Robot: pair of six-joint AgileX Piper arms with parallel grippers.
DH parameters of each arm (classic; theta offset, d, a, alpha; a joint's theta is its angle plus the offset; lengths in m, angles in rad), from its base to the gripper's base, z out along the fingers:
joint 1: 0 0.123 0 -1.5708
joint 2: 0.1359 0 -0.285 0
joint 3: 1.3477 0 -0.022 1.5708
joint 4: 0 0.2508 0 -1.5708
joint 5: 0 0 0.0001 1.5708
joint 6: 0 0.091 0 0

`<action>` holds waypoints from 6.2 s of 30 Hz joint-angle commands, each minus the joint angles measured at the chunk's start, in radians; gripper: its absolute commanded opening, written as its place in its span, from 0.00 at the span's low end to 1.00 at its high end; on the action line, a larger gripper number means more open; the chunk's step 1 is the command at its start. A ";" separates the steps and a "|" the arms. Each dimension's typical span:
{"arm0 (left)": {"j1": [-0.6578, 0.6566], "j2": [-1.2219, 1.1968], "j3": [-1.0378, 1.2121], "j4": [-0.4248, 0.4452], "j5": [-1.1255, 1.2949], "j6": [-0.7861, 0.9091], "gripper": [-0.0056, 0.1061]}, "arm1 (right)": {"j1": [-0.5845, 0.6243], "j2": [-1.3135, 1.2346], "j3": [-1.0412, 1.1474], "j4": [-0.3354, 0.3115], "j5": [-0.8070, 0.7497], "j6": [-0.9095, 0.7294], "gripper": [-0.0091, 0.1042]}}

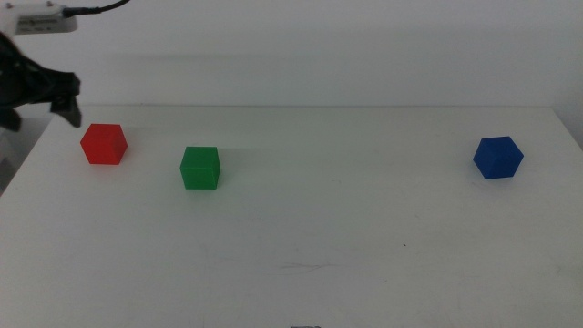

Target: Stack red cubes first, then green, then blue cubes in a specific spot.

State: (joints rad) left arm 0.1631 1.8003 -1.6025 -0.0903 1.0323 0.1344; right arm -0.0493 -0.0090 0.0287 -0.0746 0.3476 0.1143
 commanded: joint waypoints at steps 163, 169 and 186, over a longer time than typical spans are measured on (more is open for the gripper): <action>-0.529 -0.013 -0.071 0.191 -0.023 -0.571 0.89 | -0.006 -0.023 -0.018 -0.005 -0.074 -0.013 0.73; -0.448 0.060 -0.143 0.136 -0.023 -0.448 0.89 | -0.006 -0.023 -0.018 -0.005 -0.074 -0.013 0.73; -0.409 0.276 -0.269 0.097 -0.074 -0.377 0.89 | -0.006 -0.023 -0.018 -0.005 -0.074 -0.013 0.73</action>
State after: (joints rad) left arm -0.2452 2.1299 -1.8356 0.0138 0.9932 -0.2471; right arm -0.0493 -0.0093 0.0287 -0.0753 0.3476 0.1143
